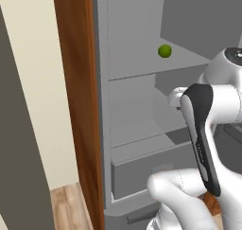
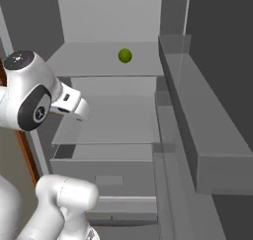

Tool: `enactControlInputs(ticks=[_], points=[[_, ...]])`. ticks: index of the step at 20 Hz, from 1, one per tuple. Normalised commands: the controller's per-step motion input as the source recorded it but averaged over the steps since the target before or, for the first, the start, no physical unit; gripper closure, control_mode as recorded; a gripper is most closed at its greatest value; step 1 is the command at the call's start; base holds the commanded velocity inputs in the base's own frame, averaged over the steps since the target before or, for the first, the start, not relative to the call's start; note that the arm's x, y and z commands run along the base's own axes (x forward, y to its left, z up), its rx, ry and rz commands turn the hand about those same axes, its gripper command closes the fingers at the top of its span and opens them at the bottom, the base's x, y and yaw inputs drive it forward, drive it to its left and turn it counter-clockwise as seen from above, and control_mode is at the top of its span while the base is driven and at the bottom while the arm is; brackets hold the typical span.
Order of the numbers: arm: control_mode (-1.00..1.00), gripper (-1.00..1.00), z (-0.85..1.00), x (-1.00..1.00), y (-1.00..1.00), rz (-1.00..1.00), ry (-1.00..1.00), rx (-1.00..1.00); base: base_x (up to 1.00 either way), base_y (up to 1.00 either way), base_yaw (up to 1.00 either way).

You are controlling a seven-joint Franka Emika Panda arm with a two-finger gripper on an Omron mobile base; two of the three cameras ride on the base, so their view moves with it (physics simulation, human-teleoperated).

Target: Open the fridge, remove the mango, lime, and steak, and place them on any counter.

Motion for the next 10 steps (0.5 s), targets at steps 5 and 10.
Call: enactControlInputs(ticks=[5, 10], points=[[1.00, -1.00, 0.00, 0.00, 0.00, 0.00, 0.00, 0.00, 0.61, -0.18, 0.00], [1.00, -1.00, 0.00, 0.00, 0.00, 0.00, 0.00, 0.00, 0.56, -0.21, 0.00]])
